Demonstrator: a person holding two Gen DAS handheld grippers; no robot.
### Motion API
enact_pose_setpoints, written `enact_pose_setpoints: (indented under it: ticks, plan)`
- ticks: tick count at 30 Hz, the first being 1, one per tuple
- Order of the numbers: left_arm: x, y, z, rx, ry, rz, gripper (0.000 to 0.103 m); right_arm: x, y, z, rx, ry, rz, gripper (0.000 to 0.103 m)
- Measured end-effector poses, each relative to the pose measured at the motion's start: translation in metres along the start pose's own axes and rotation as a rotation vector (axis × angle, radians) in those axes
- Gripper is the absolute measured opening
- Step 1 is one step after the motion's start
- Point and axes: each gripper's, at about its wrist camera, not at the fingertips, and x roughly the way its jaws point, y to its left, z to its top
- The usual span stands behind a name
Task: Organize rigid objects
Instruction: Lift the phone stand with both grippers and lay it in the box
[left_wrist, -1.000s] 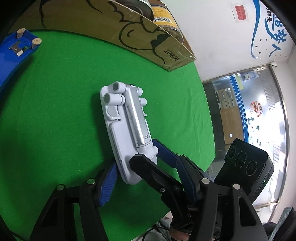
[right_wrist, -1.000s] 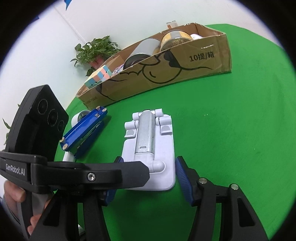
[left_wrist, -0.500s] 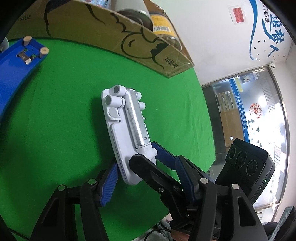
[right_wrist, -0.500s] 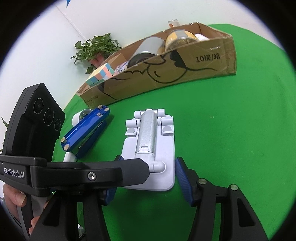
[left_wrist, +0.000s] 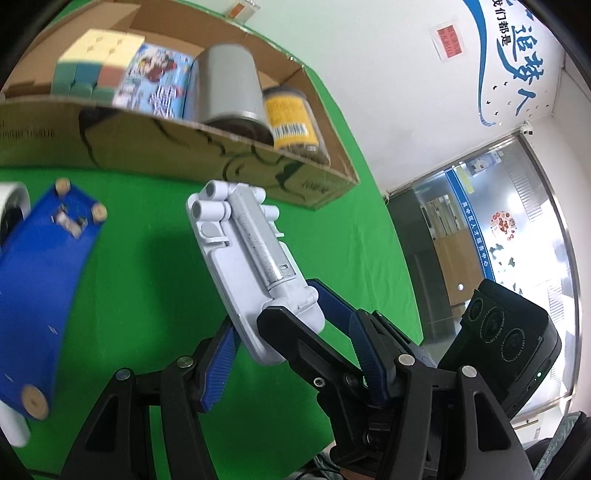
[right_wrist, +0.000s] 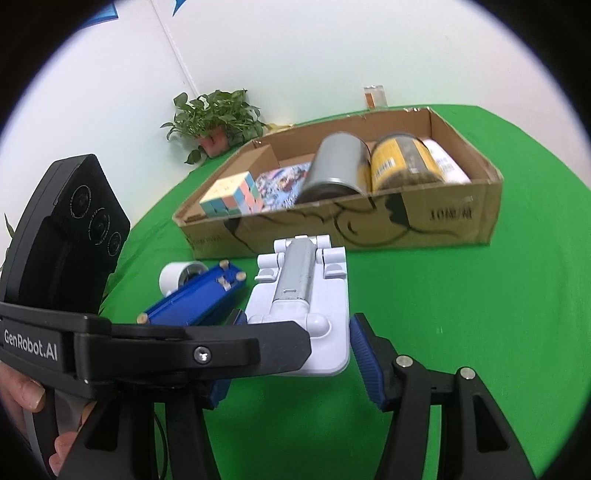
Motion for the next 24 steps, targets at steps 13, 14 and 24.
enact_pose_setpoints:
  ticks: [13,14,24]
  plan:
    - [-0.041,-0.007,0.041,0.05,-0.095,-0.016,0.058,0.005,0.024,0.048,-0.066,-0.074,-0.001,0.056]
    - [-0.044,-0.007,0.045,0.052,-0.1,-0.015,0.058,0.006,0.025,0.051,-0.069,-0.079,0.0,0.056]
    - [-0.06,0.005,0.1,0.065,-0.12,0.019,0.058,0.04,0.042,0.092,-0.087,-0.088,0.026,0.056]
